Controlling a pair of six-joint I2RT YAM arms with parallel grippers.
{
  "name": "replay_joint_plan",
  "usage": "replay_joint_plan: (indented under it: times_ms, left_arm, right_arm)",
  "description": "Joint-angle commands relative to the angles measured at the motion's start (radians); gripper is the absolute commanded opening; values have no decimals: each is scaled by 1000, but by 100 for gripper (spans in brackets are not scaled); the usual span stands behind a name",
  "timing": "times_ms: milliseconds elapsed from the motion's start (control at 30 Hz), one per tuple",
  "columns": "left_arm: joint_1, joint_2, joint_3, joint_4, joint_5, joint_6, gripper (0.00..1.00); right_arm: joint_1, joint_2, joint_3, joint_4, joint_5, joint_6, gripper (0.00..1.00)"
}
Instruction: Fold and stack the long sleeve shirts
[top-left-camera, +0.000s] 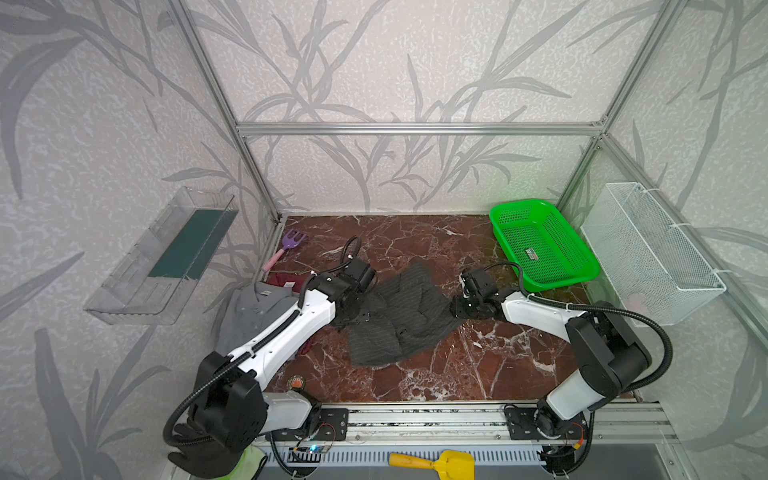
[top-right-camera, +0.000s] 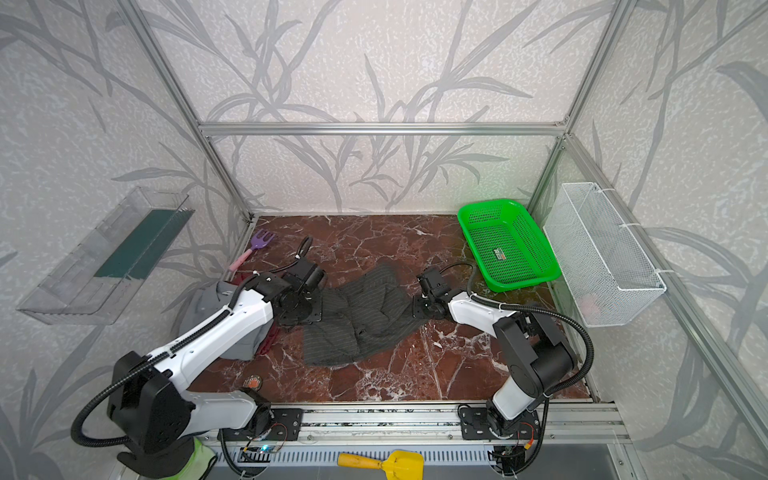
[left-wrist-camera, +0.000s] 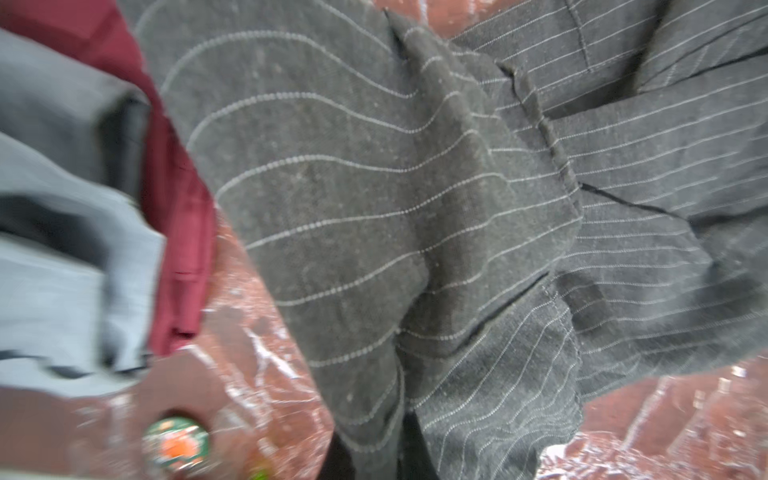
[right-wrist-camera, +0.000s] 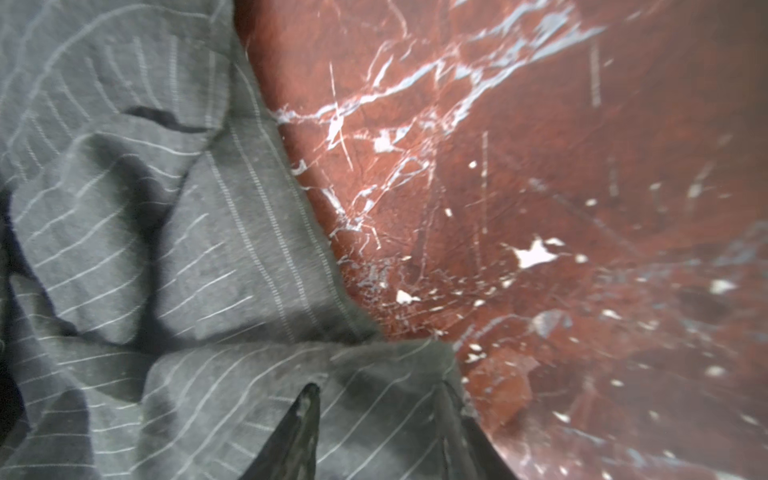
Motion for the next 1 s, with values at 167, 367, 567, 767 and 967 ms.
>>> replay_joint_plan:
  times_ms: [167,367,567,767,967]
  left_arm:
    - [7,186,276,-308,-137,106,0]
    - [2,331,411,-433,-212,131,0]
    - [-65,478,567,-573,-342,146,0]
    - [-126,601,693,-670,-442,119,0]
    - [-207,757,889,-745,-482,81,0]
  right_arm:
    - [24,-28,-28,67,-84,34,46]
    - [25,-68,-62,102,-114,51,46]
    - [23,-76,-72,121,-157,70,46]
    - [24,-101,-90,146,-178,85,46]
    - [24,-103,-105,166,-188,121,46]
